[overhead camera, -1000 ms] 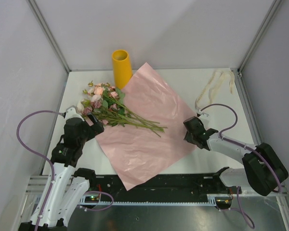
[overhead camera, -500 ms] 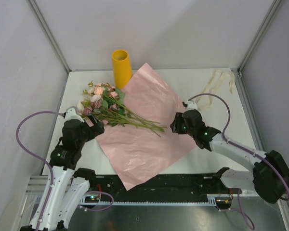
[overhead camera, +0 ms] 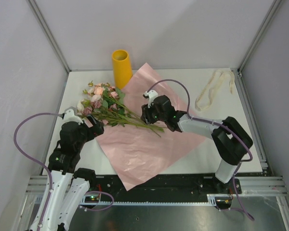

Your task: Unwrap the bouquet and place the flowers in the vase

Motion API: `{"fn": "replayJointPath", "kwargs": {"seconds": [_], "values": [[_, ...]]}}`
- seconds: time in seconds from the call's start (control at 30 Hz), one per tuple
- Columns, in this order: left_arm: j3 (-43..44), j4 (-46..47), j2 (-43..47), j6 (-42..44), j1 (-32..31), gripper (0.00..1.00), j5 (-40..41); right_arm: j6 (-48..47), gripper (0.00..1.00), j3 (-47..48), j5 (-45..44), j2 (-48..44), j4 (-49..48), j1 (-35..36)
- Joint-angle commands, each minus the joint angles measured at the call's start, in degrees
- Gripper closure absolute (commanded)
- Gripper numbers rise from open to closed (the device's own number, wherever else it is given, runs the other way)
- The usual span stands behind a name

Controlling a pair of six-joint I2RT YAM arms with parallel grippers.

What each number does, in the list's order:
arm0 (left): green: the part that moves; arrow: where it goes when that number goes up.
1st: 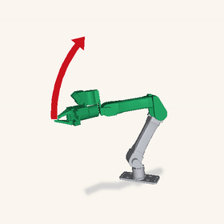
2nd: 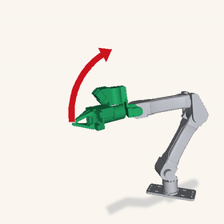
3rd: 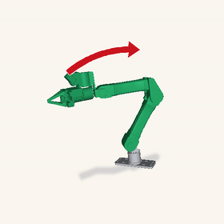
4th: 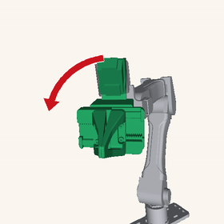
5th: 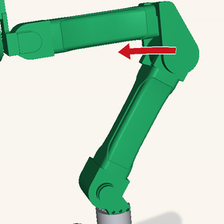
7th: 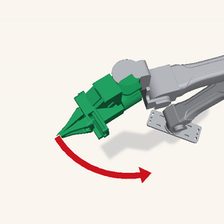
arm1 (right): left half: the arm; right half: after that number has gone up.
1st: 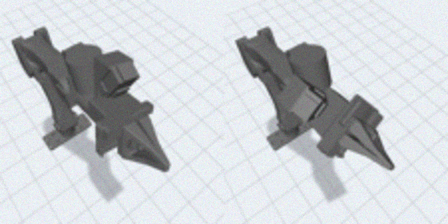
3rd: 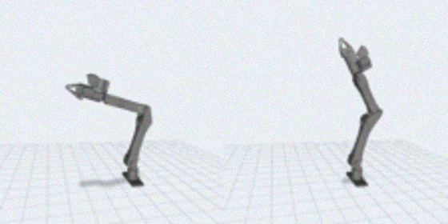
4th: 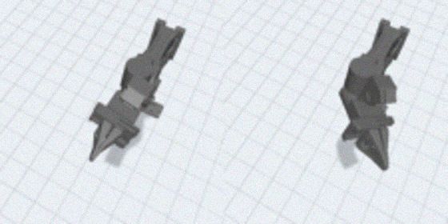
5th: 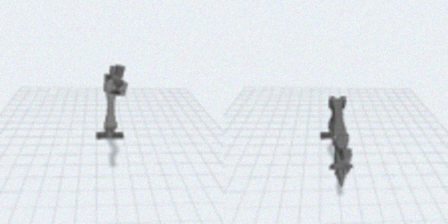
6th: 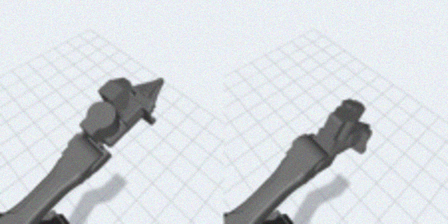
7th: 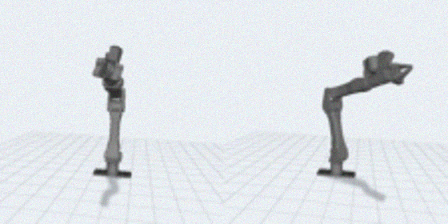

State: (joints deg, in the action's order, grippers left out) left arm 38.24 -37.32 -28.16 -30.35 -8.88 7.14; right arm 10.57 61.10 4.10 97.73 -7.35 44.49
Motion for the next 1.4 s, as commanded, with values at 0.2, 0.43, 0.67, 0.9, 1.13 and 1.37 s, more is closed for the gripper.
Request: {"fn": "replayJointPath", "kwargs": {"seconds": [0.2, 0.43, 0.67, 0.9, 1.13, 1.37], "values": [[-0.3, 2.4, -0.5, 1.3, -0.3, 0.00, -1.3, -5.0, 0.58, 11.6, 0.4, 12.6, 3.6, 1.9], [-0.3, 2.4, -0.5, 1.3, -0.4, 0.00, -1.4, -5.8, 0.60, 14.4, 0.2, 17.3, 4.4, 2.9], [-0.3, 2.4, -0.6, 1.3, -0.4, 0.00, -1.3, -5.5, 0.65, 14.5, -0.6, 18.9, 3.3, 3.2], [-0.3, 2.4, -1.0, 1.3, -0.5, 0.00, -1.1, -6.5, 0.83, 14.4, -2.1, 18.4, 2.3, 4.1], [-0.3, 2.4, -1.1, 1.1, -0.7, 0.00, -1.3, -8.8, 0.97, 13.2, -6.8, 14.1, 1.4, 7.1], [-0.3, 2.4, -1.0, 1.3, -0.8, 0.00, -1.9, -7.1, 0.95, 13.1, -10.2, 9.0, 2.9, 7.5]]}}
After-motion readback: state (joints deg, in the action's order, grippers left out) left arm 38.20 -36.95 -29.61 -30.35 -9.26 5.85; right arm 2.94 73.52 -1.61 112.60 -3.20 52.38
